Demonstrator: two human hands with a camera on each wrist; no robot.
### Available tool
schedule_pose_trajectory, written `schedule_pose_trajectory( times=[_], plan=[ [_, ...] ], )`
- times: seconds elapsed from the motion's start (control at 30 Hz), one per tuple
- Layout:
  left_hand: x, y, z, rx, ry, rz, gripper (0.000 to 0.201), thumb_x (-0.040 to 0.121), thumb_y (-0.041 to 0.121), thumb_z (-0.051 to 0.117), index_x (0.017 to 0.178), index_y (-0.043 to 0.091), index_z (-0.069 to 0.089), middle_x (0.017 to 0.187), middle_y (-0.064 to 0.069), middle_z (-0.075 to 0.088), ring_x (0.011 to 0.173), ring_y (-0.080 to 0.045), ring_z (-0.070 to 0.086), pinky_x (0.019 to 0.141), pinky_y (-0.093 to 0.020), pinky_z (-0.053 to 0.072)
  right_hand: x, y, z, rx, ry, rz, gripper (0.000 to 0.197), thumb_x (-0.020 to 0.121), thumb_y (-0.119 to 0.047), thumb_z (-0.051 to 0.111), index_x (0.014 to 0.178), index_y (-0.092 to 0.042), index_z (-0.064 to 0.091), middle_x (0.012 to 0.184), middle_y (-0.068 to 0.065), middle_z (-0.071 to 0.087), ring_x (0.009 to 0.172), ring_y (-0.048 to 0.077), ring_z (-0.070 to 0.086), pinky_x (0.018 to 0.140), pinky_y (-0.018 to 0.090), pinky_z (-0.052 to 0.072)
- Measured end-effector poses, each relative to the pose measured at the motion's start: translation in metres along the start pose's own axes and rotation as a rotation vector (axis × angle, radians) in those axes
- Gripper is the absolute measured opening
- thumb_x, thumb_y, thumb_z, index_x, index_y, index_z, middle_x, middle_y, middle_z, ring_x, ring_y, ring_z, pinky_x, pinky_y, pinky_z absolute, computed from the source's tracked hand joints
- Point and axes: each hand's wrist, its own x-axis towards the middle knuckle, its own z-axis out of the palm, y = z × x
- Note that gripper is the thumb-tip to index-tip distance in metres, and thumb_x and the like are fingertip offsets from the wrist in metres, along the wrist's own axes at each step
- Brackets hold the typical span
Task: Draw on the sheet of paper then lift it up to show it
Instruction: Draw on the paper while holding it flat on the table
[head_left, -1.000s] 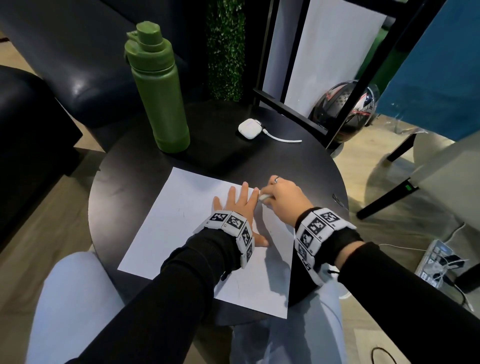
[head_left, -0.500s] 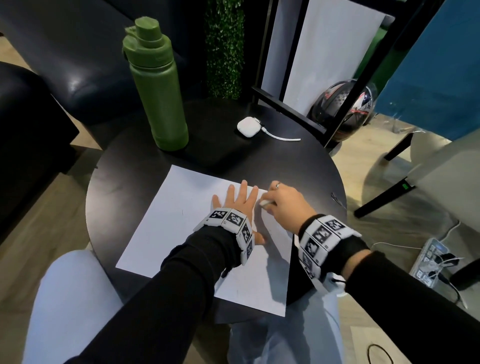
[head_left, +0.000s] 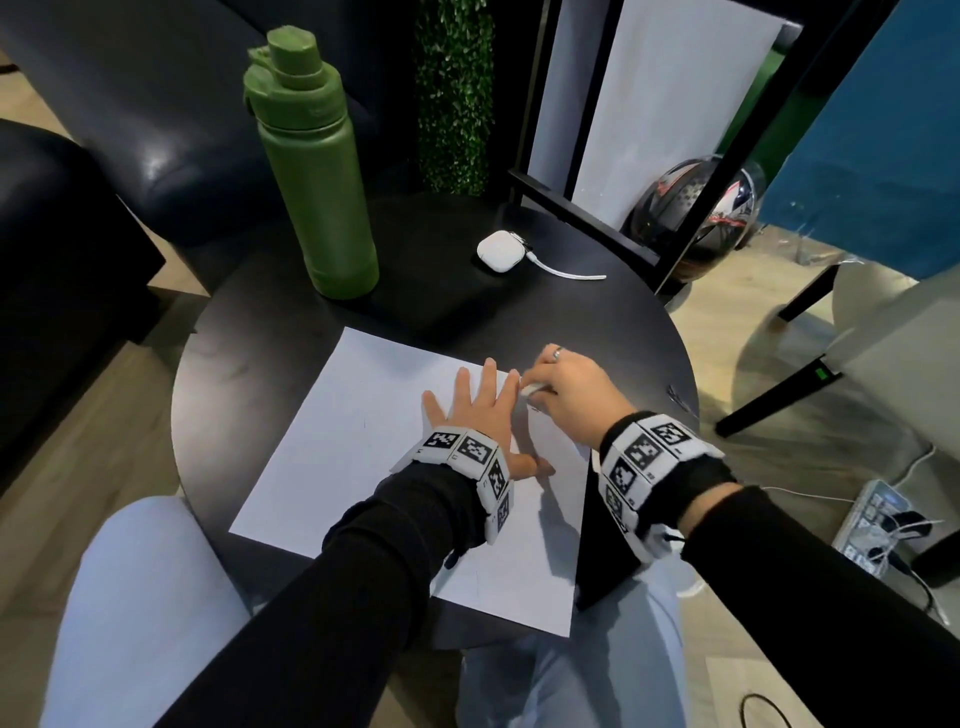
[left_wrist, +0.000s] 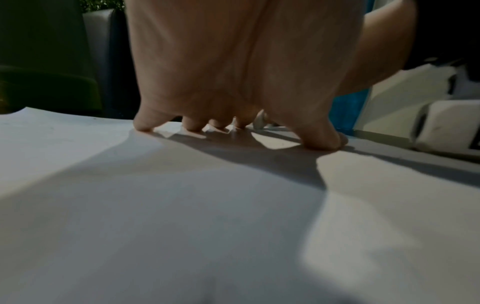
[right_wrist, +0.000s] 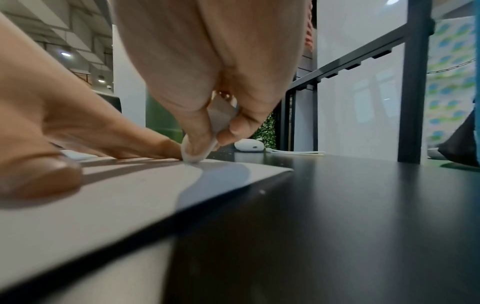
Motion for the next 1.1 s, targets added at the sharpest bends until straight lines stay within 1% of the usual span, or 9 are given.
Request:
schedule_pose_trajectory(
  times=[0.1, 0.23, 0.3, 0.4, 0.5, 0.73, 0.83, 0.93, 1.1],
  plan=[
    [0.0, 0.0, -0.001, 0.003, -0.004, -0.001, 0.113, 0.073, 0.072, 0.056, 0.15, 0.026, -0.013, 0.157, 0.0, -0.02, 0.145, -0.03, -0.013, 0.111, -0.062, 0.005, 0.002, 0.0, -0.006, -0.101, -0.062, -0.044, 0.022, 0.093, -0.012, 0.051, 0.108, -0.01, 0.068, 0.11, 0.008, 0.053, 0.101, 0.026, 0.053, 0.084, 0.034, 0.045],
    [0.0, 0.0, 0.002, 0.002, 0.002, 0.003, 0.112, 0.073, 0.073, 0.055, 0.15, 0.026, -0.012, 0.158, 0.0, -0.02, 0.145, -0.029, -0.012, 0.111, -0.062, 0.006, -0.02, 0.013, -0.015, -0.204, -0.247, -0.079, 0.02, 0.092, -0.016, 0.053, 0.104, -0.01, 0.068, 0.105, 0.005, 0.05, 0.101, 0.026, 0.055, 0.075, 0.024, 0.033],
    [0.0, 0.0, 0.002, 0.01, 0.002, 0.0, 0.111, 0.074, 0.072, 0.055, 0.15, 0.026, -0.012, 0.157, 0.0, -0.02, 0.145, -0.029, -0.012, 0.111, -0.062, 0.006, -0.021, 0.015, -0.017, -0.241, -0.293, -0.09, 0.019, 0.091, -0.016, 0.053, 0.101, -0.01, 0.068, 0.106, 0.006, 0.051, 0.098, 0.026, 0.055, 0.075, 0.025, 0.035],
    [-0.001, 0.001, 0.0, 0.014, -0.012, -0.001, 0.111, 0.075, 0.072, 0.054, 0.15, 0.026, -0.014, 0.157, 0.0, -0.021, 0.145, -0.029, -0.014, 0.111, -0.063, 0.006, -0.005, 0.005, -0.015, -0.172, -0.177, -0.077, 0.019, 0.09, -0.011, 0.05, 0.094, -0.006, 0.068, 0.103, 0.009, 0.051, 0.093, 0.027, 0.053, 0.077, 0.031, 0.042],
    [-0.001, 0.003, -0.002, 0.016, -0.025, -0.002, 0.112, 0.075, 0.072, 0.054, 0.149, 0.025, -0.015, 0.157, 0.0, -0.023, 0.145, -0.029, -0.016, 0.111, -0.063, 0.005, 0.008, 0.001, -0.01, -0.141, -0.098, -0.061, 0.02, 0.091, -0.011, 0.05, 0.1, -0.01, 0.068, 0.109, 0.01, 0.053, 0.099, 0.028, 0.054, 0.082, 0.036, 0.047],
    [0.0, 0.0, 0.002, 0.021, -0.008, 0.006, 0.111, 0.075, 0.073, 0.053, 0.15, 0.025, -0.014, 0.157, -0.001, -0.021, 0.145, -0.029, -0.013, 0.111, -0.062, 0.006, -0.02, 0.019, -0.018, -0.244, -0.266, -0.071, 0.02, 0.092, -0.02, 0.054, 0.102, -0.01, 0.068, 0.11, 0.006, 0.052, 0.098, 0.027, 0.056, 0.083, 0.032, 0.042],
    [-0.001, 0.001, 0.0, 0.027, -0.01, 0.005, 0.111, 0.075, 0.073, 0.053, 0.15, 0.025, -0.014, 0.157, -0.001, -0.021, 0.145, -0.029, -0.013, 0.111, -0.062, 0.006, -0.004, 0.008, -0.017, -0.203, -0.194, -0.078, 0.02, 0.09, -0.012, 0.051, 0.097, -0.008, 0.069, 0.104, 0.008, 0.05, 0.093, 0.027, 0.053, 0.077, 0.031, 0.041],
    [-0.001, 0.002, -0.001, 0.022, -0.02, -0.004, 0.111, 0.075, 0.072, 0.054, 0.15, 0.025, -0.014, 0.157, 0.0, -0.021, 0.145, -0.029, -0.014, 0.111, -0.063, 0.005, 0.012, 0.002, -0.01, -0.217, -0.144, -0.086, 0.027, 0.09, -0.008, 0.05, 0.11, -0.015, 0.066, 0.113, 0.009, 0.051, 0.103, 0.028, 0.053, 0.082, 0.034, 0.046],
    [0.0, 0.0, 0.001, 0.032, -0.018, 0.01, 0.109, 0.077, 0.072, 0.051, 0.15, 0.025, -0.014, 0.157, -0.001, -0.021, 0.145, -0.029, -0.013, 0.111, -0.062, 0.006, -0.019, 0.021, -0.016, -0.24, -0.211, -0.105, 0.022, 0.094, -0.017, 0.05, 0.107, -0.01, 0.066, 0.114, 0.008, 0.053, 0.101, 0.03, 0.055, 0.079, 0.03, 0.039]
  ],
)
